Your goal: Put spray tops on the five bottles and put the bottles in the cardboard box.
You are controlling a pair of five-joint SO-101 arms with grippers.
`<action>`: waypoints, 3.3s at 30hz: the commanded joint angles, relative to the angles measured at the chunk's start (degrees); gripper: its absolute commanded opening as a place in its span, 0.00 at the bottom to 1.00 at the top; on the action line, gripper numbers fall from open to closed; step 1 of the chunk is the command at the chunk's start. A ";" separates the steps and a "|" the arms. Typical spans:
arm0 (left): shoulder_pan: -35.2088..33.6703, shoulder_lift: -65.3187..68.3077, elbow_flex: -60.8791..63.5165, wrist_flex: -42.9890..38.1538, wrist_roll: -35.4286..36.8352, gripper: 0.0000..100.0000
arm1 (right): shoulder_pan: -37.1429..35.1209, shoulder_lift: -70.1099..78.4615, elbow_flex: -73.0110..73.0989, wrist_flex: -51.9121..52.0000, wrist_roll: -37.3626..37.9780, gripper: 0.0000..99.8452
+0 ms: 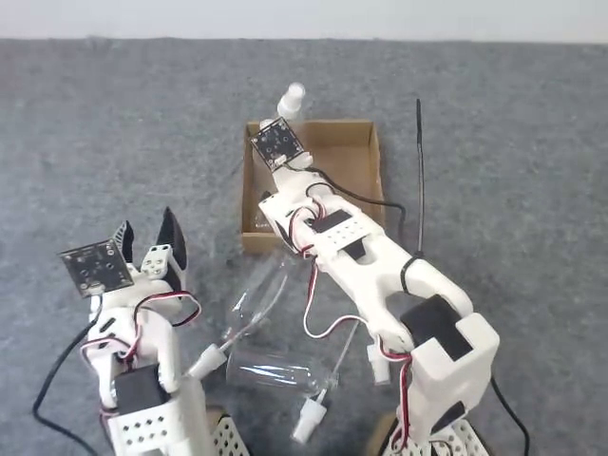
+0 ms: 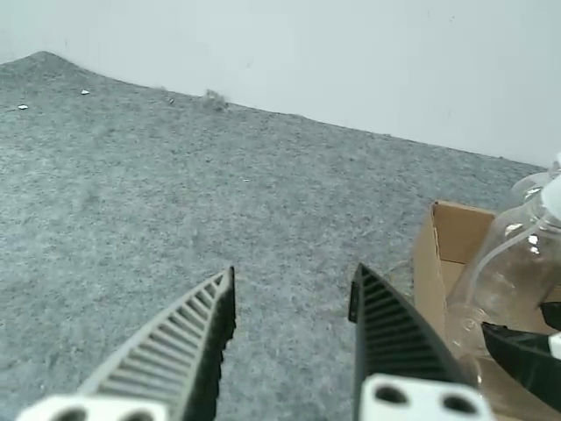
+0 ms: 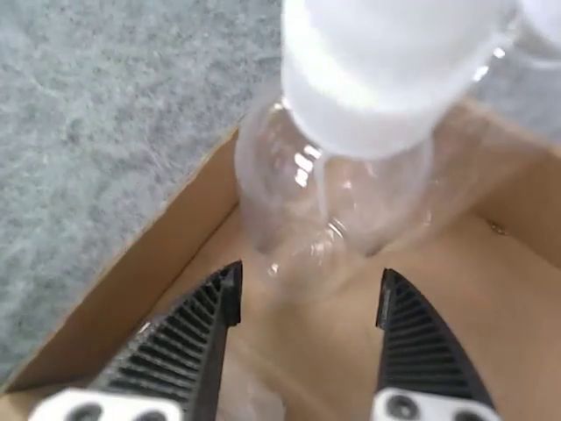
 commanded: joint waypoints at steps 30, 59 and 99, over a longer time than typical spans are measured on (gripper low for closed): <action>-0.26 -0.88 -0.40 -1.93 -0.44 0.19 | 2.68 -37.93 -2.73 40.48 0.09 0.19; -11.69 -0.88 -1.80 -2.81 1.05 0.19 | -11.56 -54.11 -2.55 61.41 0.18 0.19; -40.62 -0.88 -1.71 -1.67 5.01 0.20 | -29.41 -54.11 21.36 57.98 0.18 0.19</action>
